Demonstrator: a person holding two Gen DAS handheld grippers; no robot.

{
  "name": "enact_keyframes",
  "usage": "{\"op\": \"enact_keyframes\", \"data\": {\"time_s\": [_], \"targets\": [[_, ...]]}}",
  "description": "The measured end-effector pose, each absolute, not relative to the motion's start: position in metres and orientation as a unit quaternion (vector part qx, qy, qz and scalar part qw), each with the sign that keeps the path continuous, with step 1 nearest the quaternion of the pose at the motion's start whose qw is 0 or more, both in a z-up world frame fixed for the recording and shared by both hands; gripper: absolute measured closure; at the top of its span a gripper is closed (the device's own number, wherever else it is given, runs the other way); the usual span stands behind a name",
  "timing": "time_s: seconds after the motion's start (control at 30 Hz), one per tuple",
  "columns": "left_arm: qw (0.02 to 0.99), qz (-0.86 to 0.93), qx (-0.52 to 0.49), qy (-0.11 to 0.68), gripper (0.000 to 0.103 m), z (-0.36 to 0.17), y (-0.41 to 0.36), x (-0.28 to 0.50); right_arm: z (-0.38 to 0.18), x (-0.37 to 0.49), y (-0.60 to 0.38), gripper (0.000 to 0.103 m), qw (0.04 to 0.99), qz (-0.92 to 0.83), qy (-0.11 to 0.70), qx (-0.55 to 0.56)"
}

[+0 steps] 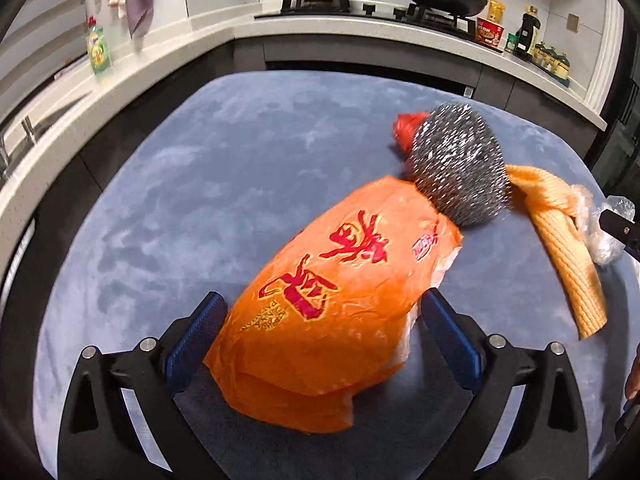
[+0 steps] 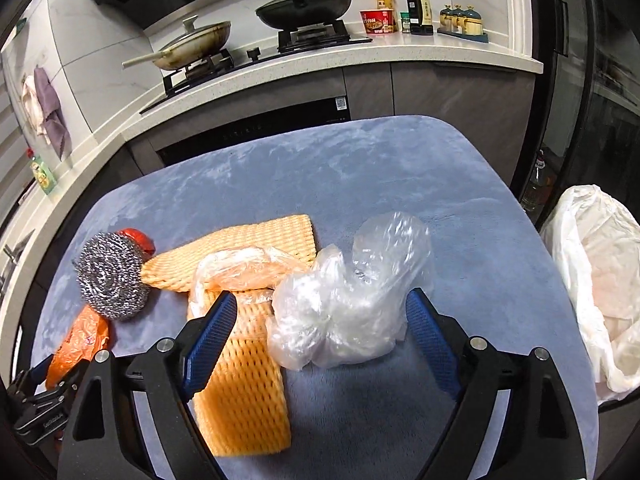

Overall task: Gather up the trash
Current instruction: 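Grasp the clear plastic bag with the right tool while the left tool grasps the orange bag, then carry the plastic bag and orange bag over the bin and open both tools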

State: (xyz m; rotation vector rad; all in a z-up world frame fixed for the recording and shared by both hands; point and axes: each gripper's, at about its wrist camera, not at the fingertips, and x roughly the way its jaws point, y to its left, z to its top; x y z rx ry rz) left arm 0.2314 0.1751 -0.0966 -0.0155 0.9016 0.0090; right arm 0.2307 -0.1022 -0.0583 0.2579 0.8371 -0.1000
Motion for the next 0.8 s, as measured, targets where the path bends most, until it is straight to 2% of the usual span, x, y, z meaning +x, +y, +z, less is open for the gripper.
{"op": "enact_keyframes", "data": {"time_s": [0.1,0.2,0.4,0.47,0.53,0.6,0.7,0.8], "targets": [[0.901,-0.001,-0.012,0.434,0.009,-0.096,0.176,0.231,-0.062,0.232,-0.101,0.023,0.906,-0.049,0.404,0.119],[0.900,-0.007,-0.013,0.436,0.012,-0.097,0.176,0.229,-0.065,0.232,-0.103,0.042,0.904,-0.047,0.407,0.121],[0.904,-0.018,-0.002,0.428,0.036,-0.093,0.169,0.225,-0.063,0.223,-0.109,0.054,0.906,-0.039,0.400,0.131],[0.905,-0.019,-0.003,0.426,0.046,-0.092,0.168,0.223,-0.060,0.220,-0.110,0.054,0.908,-0.040,0.397,0.131],[0.904,-0.026,-0.012,0.426,0.060,-0.089,0.168,0.222,-0.057,0.216,-0.113,0.055,0.909,-0.041,0.392,0.136],[0.904,-0.032,-0.021,0.425,0.065,-0.087,0.168,0.219,-0.053,0.212,-0.115,0.055,0.910,-0.040,0.387,0.141],[0.905,-0.040,-0.032,0.422,0.079,-0.083,0.167,0.216,-0.045,0.205,-0.120,0.055,0.913,-0.039,0.378,0.148],[0.907,-0.042,-0.036,0.417,0.082,-0.077,0.164,0.212,-0.038,0.197,-0.125,0.055,0.916,-0.037,0.369,0.155]]}}
